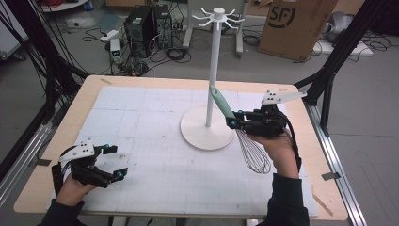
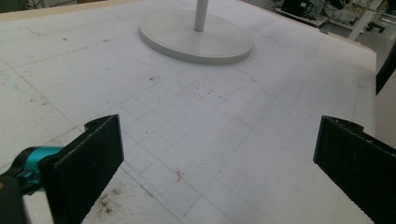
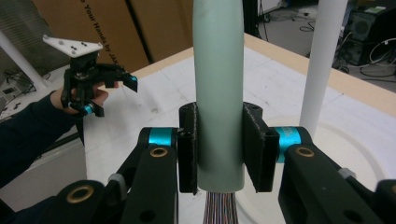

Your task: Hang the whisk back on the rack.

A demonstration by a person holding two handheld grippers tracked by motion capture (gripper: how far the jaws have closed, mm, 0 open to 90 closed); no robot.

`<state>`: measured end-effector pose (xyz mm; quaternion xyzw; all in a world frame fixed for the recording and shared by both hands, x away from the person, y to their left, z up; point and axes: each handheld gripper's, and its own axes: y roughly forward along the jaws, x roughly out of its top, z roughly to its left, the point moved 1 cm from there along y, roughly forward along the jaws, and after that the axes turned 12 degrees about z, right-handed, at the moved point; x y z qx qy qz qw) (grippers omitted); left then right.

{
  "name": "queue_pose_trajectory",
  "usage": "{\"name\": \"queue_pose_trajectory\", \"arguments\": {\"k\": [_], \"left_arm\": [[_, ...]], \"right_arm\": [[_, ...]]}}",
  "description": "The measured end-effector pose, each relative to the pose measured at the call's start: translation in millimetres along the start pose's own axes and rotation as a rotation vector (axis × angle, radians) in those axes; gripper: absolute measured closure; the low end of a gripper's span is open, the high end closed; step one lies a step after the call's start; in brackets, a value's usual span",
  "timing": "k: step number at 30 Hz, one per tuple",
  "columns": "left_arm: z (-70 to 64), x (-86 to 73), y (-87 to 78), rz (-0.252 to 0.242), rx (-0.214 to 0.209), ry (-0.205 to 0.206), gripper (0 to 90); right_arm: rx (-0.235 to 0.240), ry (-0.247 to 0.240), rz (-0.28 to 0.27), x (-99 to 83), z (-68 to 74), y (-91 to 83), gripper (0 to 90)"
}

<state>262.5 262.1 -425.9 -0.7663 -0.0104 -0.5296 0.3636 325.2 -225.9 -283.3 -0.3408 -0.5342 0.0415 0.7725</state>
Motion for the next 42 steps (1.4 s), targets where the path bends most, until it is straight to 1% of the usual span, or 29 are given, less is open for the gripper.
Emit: {"name": "queue_pose_trajectory", "arguments": {"k": [7,8,9,14,18,22,23,24,26,27,29,30,33,35,38,40,42], "left_arm": [[0.1,0.0,-0.3,-0.002,0.0,0.0,2.2],[0.0,0.1,-0.1,-0.002,-0.001,0.0,2.2],[0.0,0.1,0.0,0.0,-0.001,0.002,2.2],[0.0,0.1,-0.2,-0.002,-0.001,0.0,2.2],[0.1,0.1,-0.4,-0.001,-0.003,0.004,2.2],[-0.1,0.2,-0.2,-0.003,-0.004,0.003,2.2],[0.1,0.2,-0.3,-0.001,-0.005,0.004,2.2],[-0.1,0.2,-0.1,-0.003,-0.005,0.003,2.2],[-0.1,0.3,-0.3,-0.004,-0.007,0.004,2.2],[-0.1,0.3,-0.4,-0.005,-0.007,0.004,2.2],[0.0,0.3,-0.5,-0.006,-0.009,0.005,2.2],[-0.2,0.4,-0.5,-0.009,-0.013,0.004,2.2],[-0.5,0.6,-1.1,-0.014,-0.013,0.007,2.2],[-0.5,0.7,-1.2,-0.014,-0.013,0.007,2.2],[-0.8,0.8,-1.0,-0.016,-0.015,0.007,2.2],[-0.9,1.0,-1.3,-0.015,-0.016,0.009,2.2],[-1.3,1.2,-1.5,-0.017,-0.018,0.008,2.2]], "right_arm": [[-0.015,-0.026,-0.035,18.8,3.7,-12.1,69.7],[-0.015,-0.026,-0.035,18.8,3.7,-12.1,69.7],[-0.024,-0.034,-0.044,21.8,4.2,-14.1,69.7],[-0.039,-0.059,-0.068,36.3,7.4,-22.7,69.7],[-0.047,-0.067,-0.081,45.2,8.5,-28.2,69.7],[-0.066,-0.075,-0.089,54.1,9.7,-33.4,69.7],[-0.069,-0.08,-0.094,58.7,9.9,-35.9,69.7],[-0.082,-0.089,-0.103,62.6,10.1,-37.9,69.7],[-0.077,-0.088,-0.107,64.8,10.3,-39.1,69.7],[-0.085,-0.097,-0.115,71.6,12.1,-42.6,69.6],[-0.085,-0.103,-0.116,74.0,12.6,-43.6,69.7],[-0.095,-0.106,-0.127,81.2,15.0,-46.5,69.6],[-0.101,-0.118,-0.138,90.2,16.7,-49.3,69.7],[-0.122,-0.125,-0.14,95.6,17.8,-49.9,69.7],[-0.142,-0.127,-0.137,101.9,16.8,-49.9,69.6],[-0.145,-0.118,-0.143,104.3,15.9,-49.7,69.7],[-0.143,-0.123,-0.145,105.2,14.7,-49.2,69.6]]}}
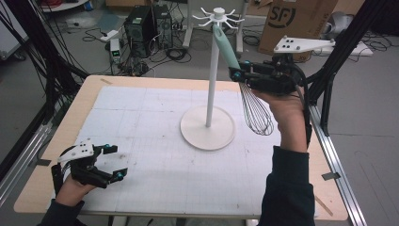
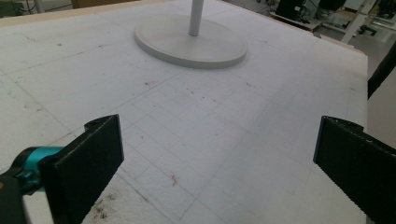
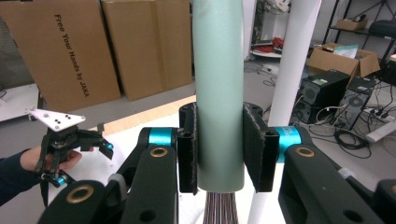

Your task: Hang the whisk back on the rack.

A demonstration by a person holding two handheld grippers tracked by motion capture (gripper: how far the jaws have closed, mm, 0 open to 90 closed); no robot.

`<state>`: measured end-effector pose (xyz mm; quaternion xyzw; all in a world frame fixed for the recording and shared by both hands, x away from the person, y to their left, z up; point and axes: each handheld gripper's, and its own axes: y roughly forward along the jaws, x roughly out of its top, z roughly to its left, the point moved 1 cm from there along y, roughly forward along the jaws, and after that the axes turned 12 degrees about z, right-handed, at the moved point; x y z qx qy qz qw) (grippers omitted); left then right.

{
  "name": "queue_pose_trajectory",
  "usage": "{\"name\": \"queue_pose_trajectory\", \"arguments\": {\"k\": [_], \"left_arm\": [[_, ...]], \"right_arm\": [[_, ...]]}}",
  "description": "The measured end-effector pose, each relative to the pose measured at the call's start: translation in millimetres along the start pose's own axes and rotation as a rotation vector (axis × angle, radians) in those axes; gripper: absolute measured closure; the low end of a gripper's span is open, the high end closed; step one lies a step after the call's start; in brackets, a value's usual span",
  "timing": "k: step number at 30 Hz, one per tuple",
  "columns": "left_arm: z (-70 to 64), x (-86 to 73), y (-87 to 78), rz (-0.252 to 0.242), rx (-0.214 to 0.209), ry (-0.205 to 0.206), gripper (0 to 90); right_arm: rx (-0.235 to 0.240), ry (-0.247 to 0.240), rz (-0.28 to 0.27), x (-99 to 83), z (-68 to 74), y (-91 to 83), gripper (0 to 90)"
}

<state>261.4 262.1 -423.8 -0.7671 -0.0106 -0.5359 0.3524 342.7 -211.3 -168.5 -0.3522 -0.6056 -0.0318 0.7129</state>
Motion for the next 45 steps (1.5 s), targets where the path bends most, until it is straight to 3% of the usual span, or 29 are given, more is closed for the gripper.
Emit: {"name": "queue_pose_trajectory", "arguments": {"k": [28,39,45], "left_arm": [[-0.5,0.1,0.5,0.0,-0.015,0.004,2.2],[-0.6,0.0,0.5,0.002,-0.015,0.005,2.2],[-0.9,0.1,0.6,0.001,-0.015,0.008,2.2]], "right_arm": [[-0.031,0.023,0.038,2.2,-18.6,19.6,69.5],[-0.009,0.064,0.074,-3.6,-24.4,26.6,68.6],[0.012,0.067,0.053,-5.0,-27.3,25.6,65.6]]}}
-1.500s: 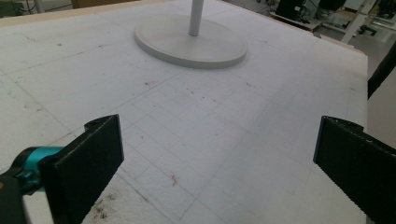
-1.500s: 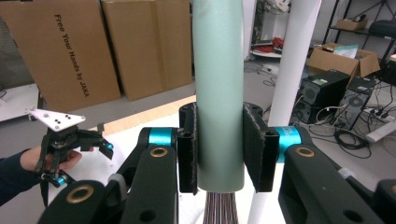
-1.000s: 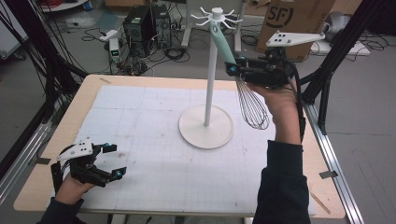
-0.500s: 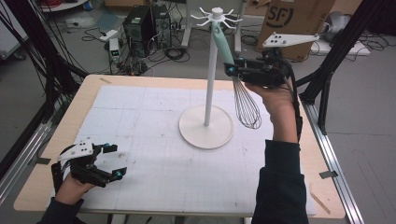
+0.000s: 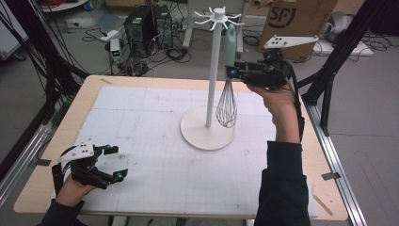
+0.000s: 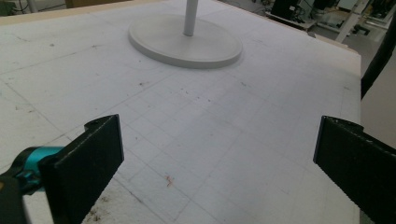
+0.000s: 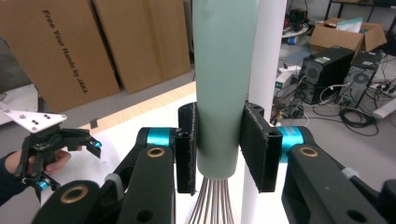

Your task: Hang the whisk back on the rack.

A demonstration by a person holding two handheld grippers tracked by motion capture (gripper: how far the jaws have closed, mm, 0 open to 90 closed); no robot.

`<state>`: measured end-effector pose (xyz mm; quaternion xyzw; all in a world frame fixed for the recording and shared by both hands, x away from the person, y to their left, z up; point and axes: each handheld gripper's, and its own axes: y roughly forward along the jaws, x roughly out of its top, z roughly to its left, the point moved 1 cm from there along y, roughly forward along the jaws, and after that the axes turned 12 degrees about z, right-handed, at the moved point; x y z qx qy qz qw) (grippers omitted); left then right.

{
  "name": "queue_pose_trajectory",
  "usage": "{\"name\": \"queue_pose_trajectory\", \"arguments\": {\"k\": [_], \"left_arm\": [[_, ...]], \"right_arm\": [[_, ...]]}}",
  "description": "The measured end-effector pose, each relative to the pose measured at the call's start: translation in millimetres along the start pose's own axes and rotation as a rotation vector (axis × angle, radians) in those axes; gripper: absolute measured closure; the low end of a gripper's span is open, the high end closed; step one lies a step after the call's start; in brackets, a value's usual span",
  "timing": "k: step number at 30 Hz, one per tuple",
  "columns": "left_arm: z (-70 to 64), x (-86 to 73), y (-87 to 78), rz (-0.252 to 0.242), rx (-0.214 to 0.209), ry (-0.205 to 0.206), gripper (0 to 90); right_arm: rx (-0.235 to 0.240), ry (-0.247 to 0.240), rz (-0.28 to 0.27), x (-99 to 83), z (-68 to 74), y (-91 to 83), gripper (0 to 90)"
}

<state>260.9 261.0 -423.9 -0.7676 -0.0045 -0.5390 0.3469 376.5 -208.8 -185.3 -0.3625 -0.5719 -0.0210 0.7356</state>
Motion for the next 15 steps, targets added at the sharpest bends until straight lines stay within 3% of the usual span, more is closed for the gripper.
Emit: {"name": "queue_pose_trajectory", "arguments": {"k": [10,15], "left_arm": [[-0.4,0.6,0.0,-0.001,0.0,0.003,2.2],[0.0,0.6,0.7,0.001,-0.006,0.003,2.2]], "right_arm": [[0.065,-0.002,-0.024,-8.3,2.2,-8.6,57.7],[0.114,-0.034,0.028,-14.3,9.8,-6.6,46.5]]}}
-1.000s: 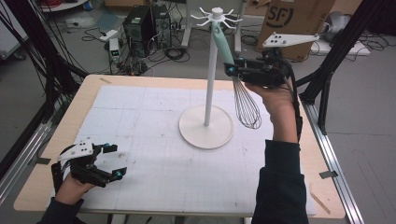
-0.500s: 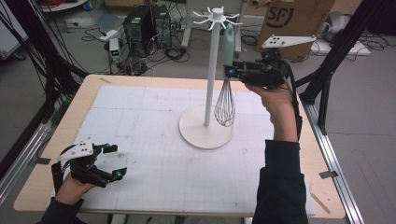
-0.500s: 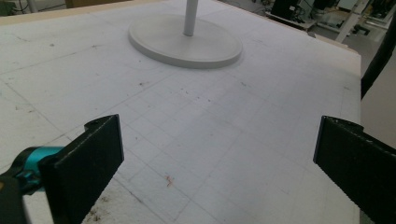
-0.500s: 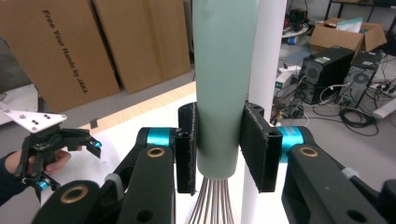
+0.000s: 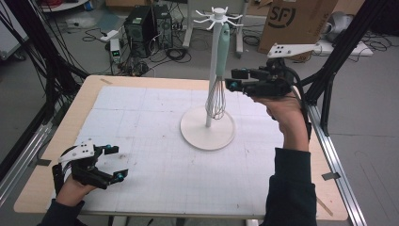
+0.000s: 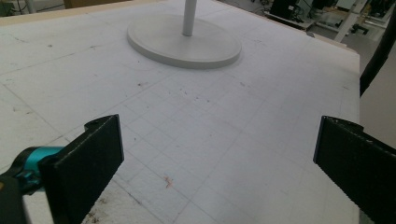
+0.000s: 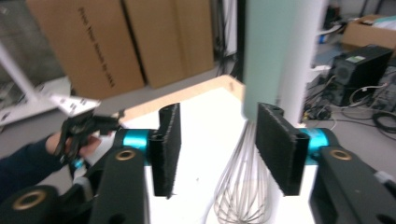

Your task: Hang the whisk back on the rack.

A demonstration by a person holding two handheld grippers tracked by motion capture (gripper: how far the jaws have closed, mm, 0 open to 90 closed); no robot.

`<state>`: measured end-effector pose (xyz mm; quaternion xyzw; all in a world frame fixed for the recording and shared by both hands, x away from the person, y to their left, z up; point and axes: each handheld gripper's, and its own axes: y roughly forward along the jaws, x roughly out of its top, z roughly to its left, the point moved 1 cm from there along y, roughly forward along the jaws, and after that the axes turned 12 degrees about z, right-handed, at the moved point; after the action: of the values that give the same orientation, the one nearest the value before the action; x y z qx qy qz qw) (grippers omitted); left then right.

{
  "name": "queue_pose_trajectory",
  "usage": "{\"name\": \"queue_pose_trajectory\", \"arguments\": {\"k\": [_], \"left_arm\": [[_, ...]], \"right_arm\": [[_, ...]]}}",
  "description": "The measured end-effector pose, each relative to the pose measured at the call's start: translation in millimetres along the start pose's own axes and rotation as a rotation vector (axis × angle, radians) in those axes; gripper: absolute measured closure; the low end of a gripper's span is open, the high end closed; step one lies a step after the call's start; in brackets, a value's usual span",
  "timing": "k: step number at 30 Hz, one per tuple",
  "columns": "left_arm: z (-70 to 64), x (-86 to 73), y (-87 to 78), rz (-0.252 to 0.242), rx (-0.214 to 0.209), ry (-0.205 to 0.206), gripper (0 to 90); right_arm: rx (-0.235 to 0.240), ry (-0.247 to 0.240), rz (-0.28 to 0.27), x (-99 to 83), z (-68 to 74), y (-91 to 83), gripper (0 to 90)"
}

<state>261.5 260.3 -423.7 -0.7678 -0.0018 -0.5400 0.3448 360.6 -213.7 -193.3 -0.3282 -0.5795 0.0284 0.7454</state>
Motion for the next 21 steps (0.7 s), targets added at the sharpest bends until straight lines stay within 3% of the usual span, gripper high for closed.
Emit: {"name": "queue_pose_trajectory", "arguments": {"k": [6,9,13,17,21], "left_arm": [[0.5,0.5,-1.2,-0.011,-0.003,-0.005,2.2],[-0.5,2.6,-2.8,-0.019,-0.01,-0.007,2.2],[-2.7,5.4,-3.2,-0.018,-0.007,0.006,2.2],[-3.0,6.5,-2.7,-0.018,0.007,0.006,2.2],[-2.9,7.7,-5.3,-0.031,0.009,0.009,2.2]], "right_arm": [[0.093,-0.047,0.033,-5.5,14.8,8.1,25.0],[0.117,-0.055,0.05,-10.6,20.8,13.9,13.5],[0.108,-0.044,0.067,-20.7,24.7,22.1,1.8],[0.091,-0.017,0.052,-33.8,25.7,26.2,0.6],[0.071,-0.022,0.022,-48.4,26.6,27.7,0.6]]}}
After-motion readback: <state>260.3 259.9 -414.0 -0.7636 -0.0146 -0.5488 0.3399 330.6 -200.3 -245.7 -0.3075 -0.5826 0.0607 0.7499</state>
